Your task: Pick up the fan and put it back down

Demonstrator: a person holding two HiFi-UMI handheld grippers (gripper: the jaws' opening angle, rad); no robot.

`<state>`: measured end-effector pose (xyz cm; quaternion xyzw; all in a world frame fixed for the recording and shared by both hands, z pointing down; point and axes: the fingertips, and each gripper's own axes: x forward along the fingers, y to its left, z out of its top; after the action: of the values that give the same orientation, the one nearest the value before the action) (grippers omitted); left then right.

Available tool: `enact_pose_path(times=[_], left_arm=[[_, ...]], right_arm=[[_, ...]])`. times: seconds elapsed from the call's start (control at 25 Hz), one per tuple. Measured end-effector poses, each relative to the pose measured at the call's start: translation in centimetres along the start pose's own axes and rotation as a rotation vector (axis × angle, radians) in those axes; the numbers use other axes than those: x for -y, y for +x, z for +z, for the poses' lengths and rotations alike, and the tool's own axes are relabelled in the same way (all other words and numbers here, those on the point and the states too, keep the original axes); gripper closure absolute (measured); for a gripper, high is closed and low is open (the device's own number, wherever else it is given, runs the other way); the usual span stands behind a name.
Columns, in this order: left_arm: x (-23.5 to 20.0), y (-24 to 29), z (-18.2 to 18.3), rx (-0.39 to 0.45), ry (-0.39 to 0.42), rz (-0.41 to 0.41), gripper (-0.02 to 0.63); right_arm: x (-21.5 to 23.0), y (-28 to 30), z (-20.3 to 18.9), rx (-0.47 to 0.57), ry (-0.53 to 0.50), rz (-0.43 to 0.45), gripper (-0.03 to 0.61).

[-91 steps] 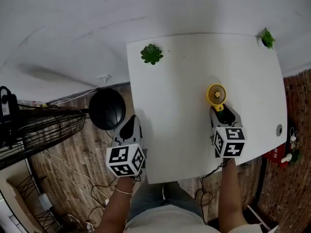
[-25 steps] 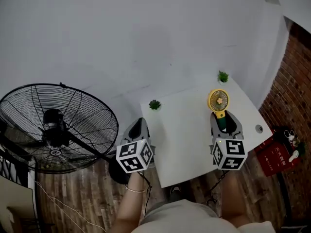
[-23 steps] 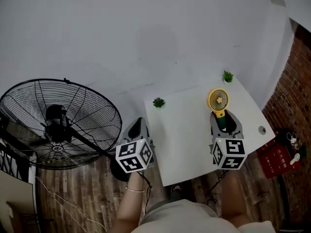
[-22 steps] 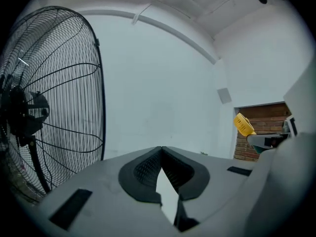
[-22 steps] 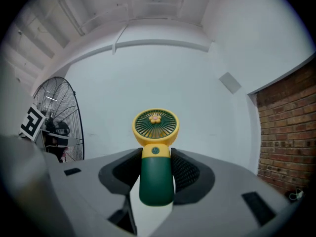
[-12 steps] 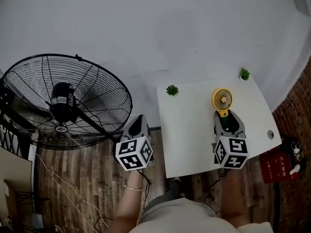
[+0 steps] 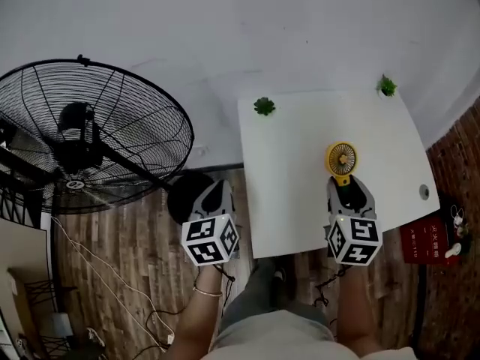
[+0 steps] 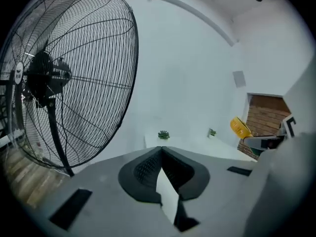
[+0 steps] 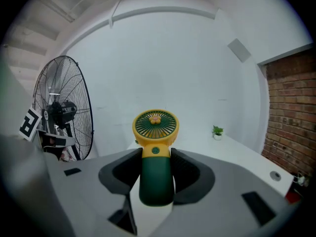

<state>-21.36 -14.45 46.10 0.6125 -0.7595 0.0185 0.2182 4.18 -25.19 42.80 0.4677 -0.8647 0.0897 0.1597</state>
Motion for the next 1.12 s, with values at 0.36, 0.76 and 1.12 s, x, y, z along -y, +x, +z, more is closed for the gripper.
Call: enact_pose_path(times=[0.36,0.76,1.12], left_arm=[[-1.3,0.8,-6.8,-0.129,-0.016,0.021,0.603],[-2.8,1.7,-12.5,-0.235,-0.04,0.032,0.603],[-2.8,2.8,-14.7,-0.267,-0.049,0.005,0.603]], right_arm=[[-0.1,1.0,-8.0,-0.161,0.032,0.006,0.4],[-1.1,2.0,-14.2,-0.287,0.044,0.015,0.4],[-1.8,2.6,-16.7,-0.352,0.022,0.013,0.4]])
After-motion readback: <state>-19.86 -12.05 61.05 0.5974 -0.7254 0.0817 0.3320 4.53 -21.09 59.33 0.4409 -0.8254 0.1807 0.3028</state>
